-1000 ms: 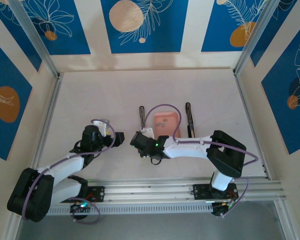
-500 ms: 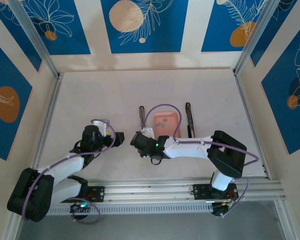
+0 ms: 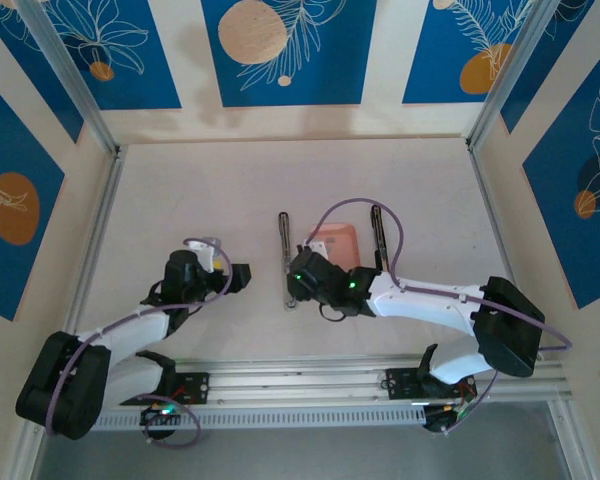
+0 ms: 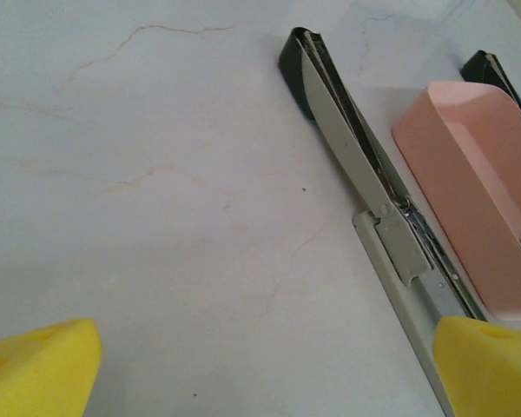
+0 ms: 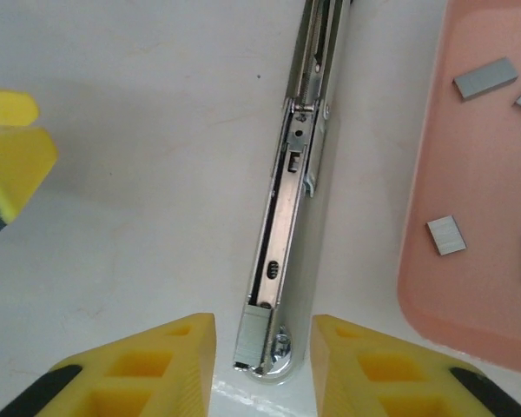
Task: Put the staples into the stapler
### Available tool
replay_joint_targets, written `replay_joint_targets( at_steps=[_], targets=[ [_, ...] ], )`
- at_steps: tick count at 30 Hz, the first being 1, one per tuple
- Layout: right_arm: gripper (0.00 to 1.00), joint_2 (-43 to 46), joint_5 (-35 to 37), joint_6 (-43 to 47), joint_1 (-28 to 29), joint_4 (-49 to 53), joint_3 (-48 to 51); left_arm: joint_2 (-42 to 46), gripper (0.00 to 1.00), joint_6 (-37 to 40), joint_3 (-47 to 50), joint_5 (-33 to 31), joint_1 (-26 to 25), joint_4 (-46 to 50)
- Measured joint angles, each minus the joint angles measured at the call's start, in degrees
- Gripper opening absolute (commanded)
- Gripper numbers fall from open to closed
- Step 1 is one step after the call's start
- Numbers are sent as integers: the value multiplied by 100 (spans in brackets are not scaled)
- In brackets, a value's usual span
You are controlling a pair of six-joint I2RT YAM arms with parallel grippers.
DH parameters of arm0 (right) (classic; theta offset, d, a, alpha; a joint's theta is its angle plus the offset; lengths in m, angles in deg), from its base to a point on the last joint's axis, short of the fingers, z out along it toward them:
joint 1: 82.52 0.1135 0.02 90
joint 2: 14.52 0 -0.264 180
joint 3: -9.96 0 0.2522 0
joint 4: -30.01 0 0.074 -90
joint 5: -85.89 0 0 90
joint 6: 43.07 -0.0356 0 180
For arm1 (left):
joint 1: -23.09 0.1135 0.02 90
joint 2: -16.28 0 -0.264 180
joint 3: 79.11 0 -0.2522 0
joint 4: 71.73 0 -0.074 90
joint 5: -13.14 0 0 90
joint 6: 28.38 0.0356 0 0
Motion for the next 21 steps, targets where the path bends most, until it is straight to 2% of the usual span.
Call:
replay_joint_targets(
  at_steps=[5,11,21],
  targets=[
    [37,37,-925,-48,-470,-306,313,-302,97,-48,0,157,0,-229],
    [37,-28,-1679,-116,-601,-385,319,-544,96,-238,0,273,0,-507],
    [35,-577,-2146,-302,-640,133,-35,-723,97,-323,85,332,0,-876]
  ],
)
